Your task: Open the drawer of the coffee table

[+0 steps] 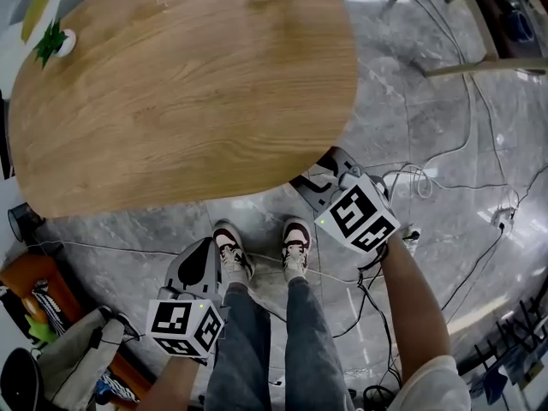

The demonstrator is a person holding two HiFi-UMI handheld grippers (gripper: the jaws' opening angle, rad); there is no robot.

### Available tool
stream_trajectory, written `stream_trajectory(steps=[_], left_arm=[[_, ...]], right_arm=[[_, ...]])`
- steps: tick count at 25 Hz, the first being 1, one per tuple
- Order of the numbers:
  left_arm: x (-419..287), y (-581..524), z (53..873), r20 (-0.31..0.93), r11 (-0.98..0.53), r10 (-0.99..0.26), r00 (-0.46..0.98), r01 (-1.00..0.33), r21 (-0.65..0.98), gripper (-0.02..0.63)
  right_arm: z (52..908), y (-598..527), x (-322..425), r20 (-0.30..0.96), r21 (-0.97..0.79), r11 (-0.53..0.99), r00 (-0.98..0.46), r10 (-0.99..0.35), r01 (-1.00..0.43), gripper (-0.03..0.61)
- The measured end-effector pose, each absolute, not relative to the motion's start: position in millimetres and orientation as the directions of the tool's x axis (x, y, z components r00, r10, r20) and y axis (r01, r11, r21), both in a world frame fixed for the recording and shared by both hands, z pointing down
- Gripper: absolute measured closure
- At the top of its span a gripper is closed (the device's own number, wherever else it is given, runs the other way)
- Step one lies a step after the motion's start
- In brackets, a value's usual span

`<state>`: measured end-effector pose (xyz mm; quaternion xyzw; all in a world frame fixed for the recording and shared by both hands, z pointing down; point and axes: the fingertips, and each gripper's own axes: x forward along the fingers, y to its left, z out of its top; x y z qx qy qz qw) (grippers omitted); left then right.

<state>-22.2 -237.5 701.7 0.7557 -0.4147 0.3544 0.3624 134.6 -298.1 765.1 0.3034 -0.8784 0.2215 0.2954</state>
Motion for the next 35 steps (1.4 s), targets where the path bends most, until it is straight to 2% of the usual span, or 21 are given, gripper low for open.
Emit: stream_trajectory(steps=[14,23,30,35], left_arm=[[-16,-220,711,0.840,-0.379,-0.343,0.421,-0.880,0.286,0.621],[-13,-211,724,0.844,-0.384,-0.326,0.426,-0.876,0.293,0.621],[-6,-207,730,0.840,-0.378,-0.331,0.430,-0.876,0.300,0.621],[-6,-202,735,0.840,-0.373,-0.330,0.430,-0.877,0.302,0.622]], right_arm=[[764,-293,139,0.670,-0.152,0.794,-0.652,-0.355,-0.589,0.476],[765,-292,142,0.660,-0.120,0.868,-0.692,-0.293,-0.482,0.489],[762,-293,140,0.630,-0.136,0.845,-0.703,-0.329,-0.517,0.488],[763,-266,137,0.656,-0.127,0.905,-0.718,-0.231,-0.407,0.497]])
